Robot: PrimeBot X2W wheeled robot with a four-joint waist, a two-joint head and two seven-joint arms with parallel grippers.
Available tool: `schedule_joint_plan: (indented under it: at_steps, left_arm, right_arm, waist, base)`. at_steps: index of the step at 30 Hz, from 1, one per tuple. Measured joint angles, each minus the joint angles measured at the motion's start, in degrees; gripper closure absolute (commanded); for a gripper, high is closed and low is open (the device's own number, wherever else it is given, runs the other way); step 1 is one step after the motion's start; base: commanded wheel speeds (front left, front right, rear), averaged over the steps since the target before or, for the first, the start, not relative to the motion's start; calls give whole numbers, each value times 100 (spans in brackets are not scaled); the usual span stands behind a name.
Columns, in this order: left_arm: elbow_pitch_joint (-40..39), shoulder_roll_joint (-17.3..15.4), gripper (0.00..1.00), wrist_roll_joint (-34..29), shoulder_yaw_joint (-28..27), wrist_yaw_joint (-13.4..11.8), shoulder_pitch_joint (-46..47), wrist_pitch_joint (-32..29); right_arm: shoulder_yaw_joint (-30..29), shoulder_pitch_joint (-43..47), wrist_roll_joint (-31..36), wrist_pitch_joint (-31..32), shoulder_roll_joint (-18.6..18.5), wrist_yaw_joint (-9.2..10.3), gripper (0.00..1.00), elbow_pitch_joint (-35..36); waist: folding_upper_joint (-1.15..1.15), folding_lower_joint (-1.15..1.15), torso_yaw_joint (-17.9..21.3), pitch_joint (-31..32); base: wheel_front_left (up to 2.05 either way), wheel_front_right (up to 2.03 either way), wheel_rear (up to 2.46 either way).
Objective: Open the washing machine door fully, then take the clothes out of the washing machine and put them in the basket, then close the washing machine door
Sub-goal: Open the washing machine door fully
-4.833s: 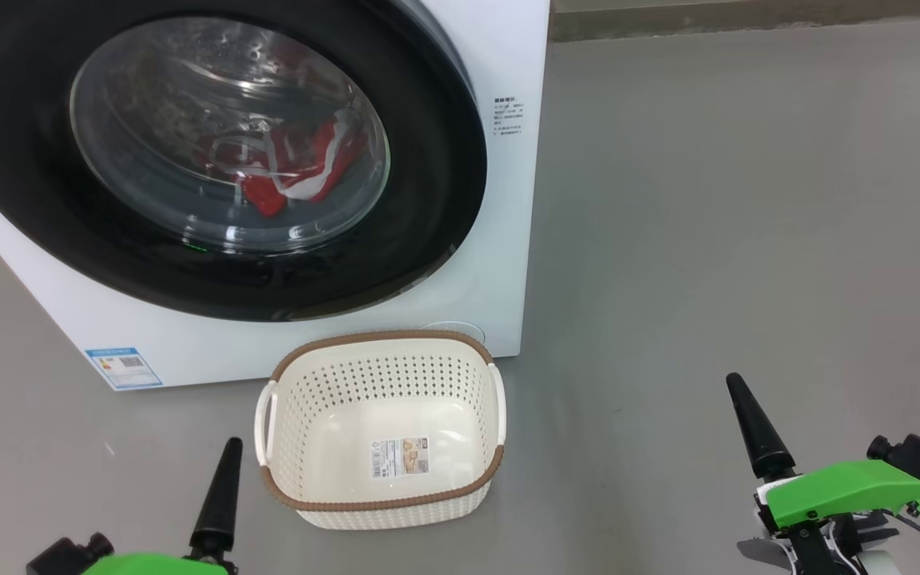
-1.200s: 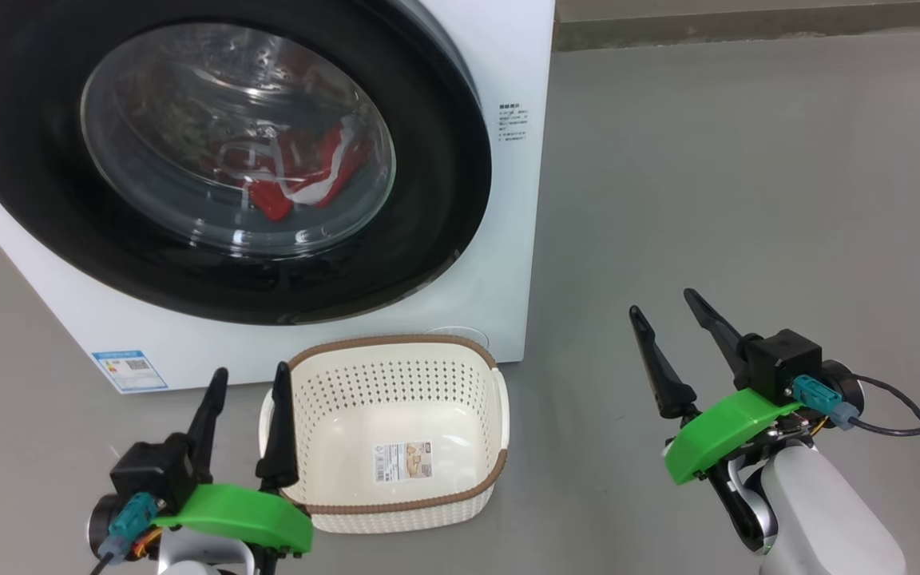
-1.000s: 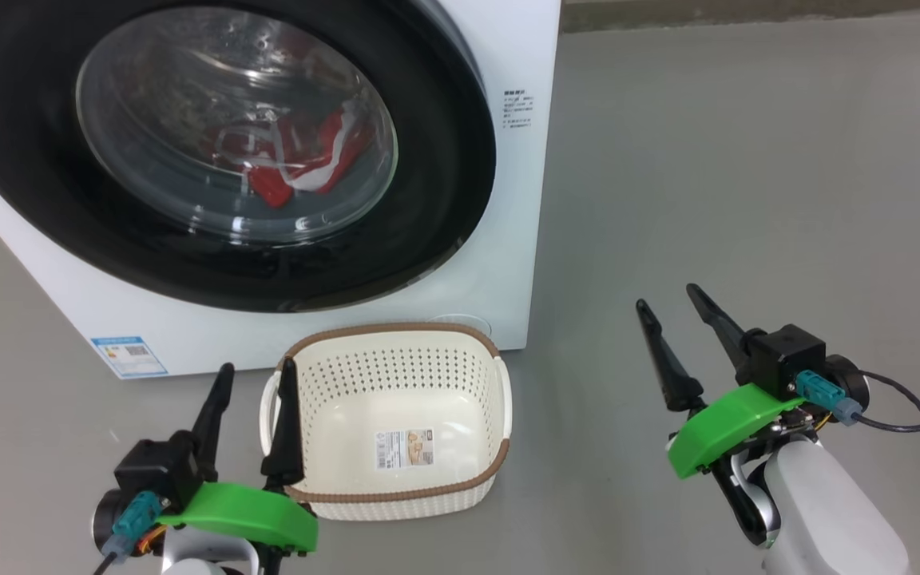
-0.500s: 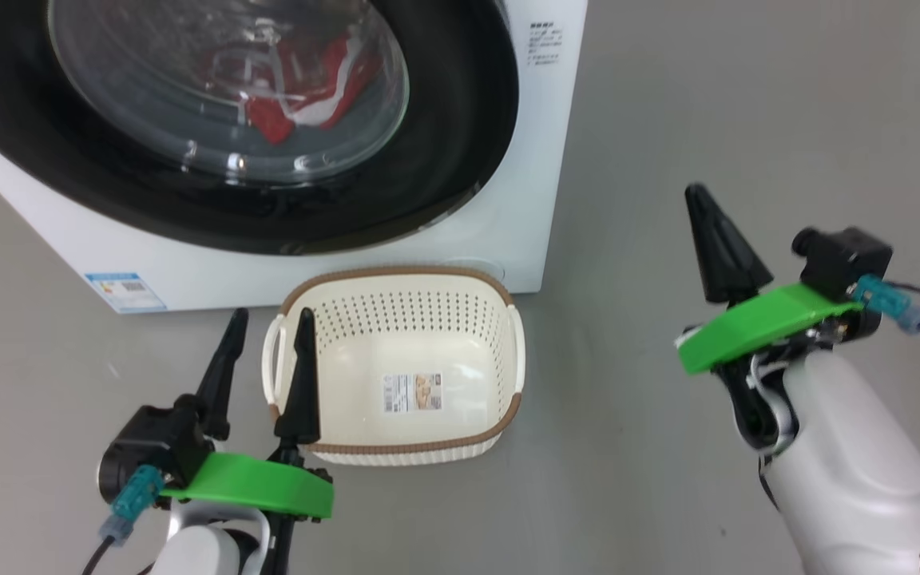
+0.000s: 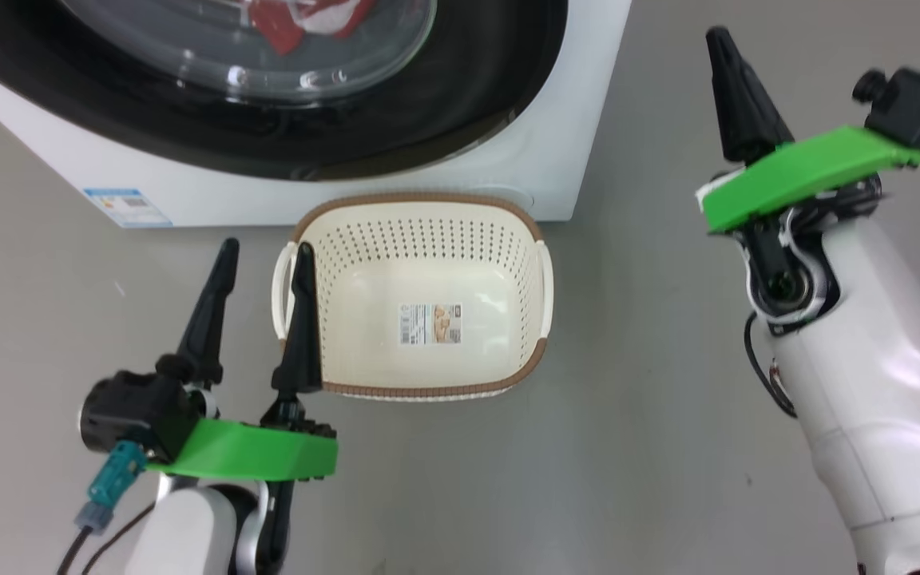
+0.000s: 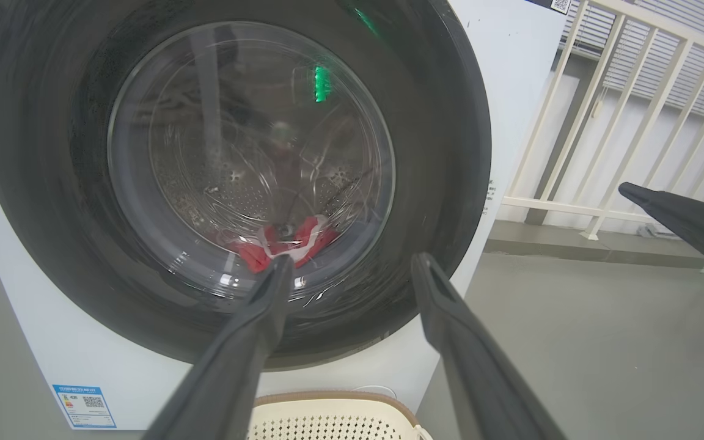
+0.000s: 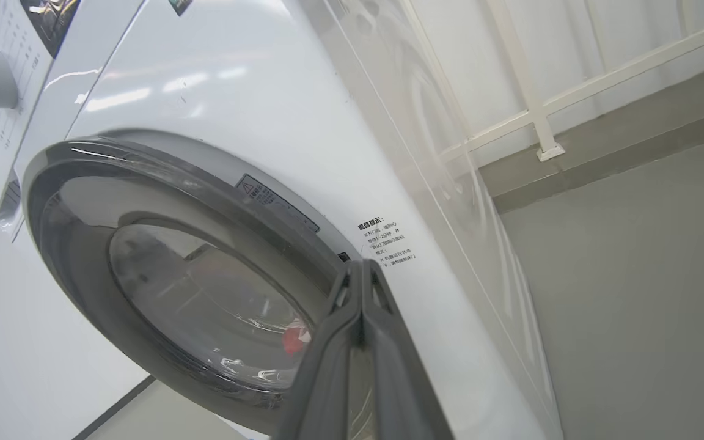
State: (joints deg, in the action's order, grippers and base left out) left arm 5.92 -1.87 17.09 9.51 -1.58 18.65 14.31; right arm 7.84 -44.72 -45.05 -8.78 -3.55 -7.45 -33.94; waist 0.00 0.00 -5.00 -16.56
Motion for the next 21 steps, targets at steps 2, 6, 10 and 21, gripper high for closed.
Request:
schedule_joint_plan:
  at_steps: [2,6,10,21]
  left_arm:
    - [-56,0,0,0,-5,-7,89,0]
    - [-172,1,0,0,-23,-51,263,11]
    - [-279,2,0,-38,-15,-101,310,30]
    - [-402,4,0,-97,45,-101,522,41]
  right_arm:
    - [27,-176,-355,187,-3,0,100,4]
    - [44,-496,-1185,644,-10,0,100,13]
    - [36,-822,-1742,1096,-52,0,100,11]
    - [-182,-1727,-3212,2337,-203,0,100,-200]
  waist:
    - [0,0,-28,-119]
    - [0,0,-79,-357]
    - [0,0,-129,-588]
    - [0,0,-274,-1127]
  base:
    - [0,0,0]
    - [0,0,0]
    - [0,0,0]
    - [0,0,0]
